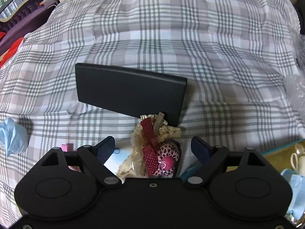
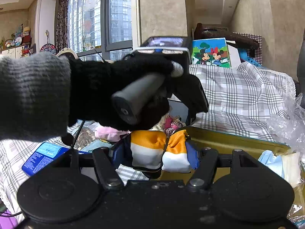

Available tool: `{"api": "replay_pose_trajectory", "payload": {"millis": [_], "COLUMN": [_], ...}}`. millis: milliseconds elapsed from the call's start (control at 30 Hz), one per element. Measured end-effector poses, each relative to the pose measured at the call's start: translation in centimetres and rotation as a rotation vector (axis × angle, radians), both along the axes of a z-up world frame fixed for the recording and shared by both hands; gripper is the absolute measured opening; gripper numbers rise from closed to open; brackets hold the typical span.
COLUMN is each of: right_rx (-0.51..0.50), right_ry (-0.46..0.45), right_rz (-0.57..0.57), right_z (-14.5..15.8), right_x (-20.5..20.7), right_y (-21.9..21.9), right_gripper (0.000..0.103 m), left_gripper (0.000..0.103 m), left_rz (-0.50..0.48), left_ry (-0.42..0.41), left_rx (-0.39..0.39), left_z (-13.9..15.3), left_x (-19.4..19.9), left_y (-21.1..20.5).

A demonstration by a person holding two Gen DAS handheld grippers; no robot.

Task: Organize soft objects
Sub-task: 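Grasp the red-and-pink fabric bundle with the left gripper while the right gripper holds the socks, then release the fabric bundle into the tray while the right gripper drops the socks there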

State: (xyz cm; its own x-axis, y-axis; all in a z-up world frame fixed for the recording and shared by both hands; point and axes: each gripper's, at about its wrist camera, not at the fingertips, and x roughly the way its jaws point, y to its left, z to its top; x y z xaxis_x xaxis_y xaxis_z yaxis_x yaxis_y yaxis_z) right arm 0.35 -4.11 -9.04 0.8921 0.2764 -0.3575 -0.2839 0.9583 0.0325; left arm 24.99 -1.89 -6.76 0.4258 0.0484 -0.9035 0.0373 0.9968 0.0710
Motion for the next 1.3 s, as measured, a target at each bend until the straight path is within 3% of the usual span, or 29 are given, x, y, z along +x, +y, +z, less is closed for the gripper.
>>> {"api": "replay_pose_trajectory", "payload": {"millis": [100,167,267,367,567,933,1067,1300], "right_rx": [0.000,0.000,0.000,0.000,-0.001,-0.030,-0.047,-0.080], "right_ry": [0.006,0.009,0.007,0.005,0.003,0.010,0.016,0.044], "right_rz": [0.000,-0.001,-0.005,-0.008,-0.018,-0.027,-0.032,-0.052], "right_z": [-0.1,-0.2,-0.3,-0.4,-0.4,-0.2,-0.1,0.3], "right_x": [0.2,0.4,0.4,0.3,0.3,0.3,0.4,0.7], "right_y": [0.0,-0.1,-0.1,-0.1,0.0,0.6,0.9,1.3], "right_gripper": [0.064,0.064,0.064,0.064,0.064,0.064,0.064,0.064], "left_gripper": [0.079,0.064,0.050,0.050,0.050,0.050,0.050,0.050], "left_rz": [-0.012,-0.026,-0.034,0.009,0.067,0.109,0.119,0.133], "left_ry": [-0.009,-0.024,-0.035,-0.034,-0.085,-0.085,-0.067,-0.107], "left_rx": [0.050,0.079,0.030,-0.034,-0.089,-0.111,-0.182,-0.286], "left_z": [-0.7,-0.8,-0.2,0.7,3.5,7.6,8.5,9.7], "left_x": [0.2,0.2,0.2,0.4,-1.2,-10.0,-13.0,-17.1], "left_y": [-0.5,-0.8,-0.3,0.8,3.5,7.7,8.9,10.6]}}
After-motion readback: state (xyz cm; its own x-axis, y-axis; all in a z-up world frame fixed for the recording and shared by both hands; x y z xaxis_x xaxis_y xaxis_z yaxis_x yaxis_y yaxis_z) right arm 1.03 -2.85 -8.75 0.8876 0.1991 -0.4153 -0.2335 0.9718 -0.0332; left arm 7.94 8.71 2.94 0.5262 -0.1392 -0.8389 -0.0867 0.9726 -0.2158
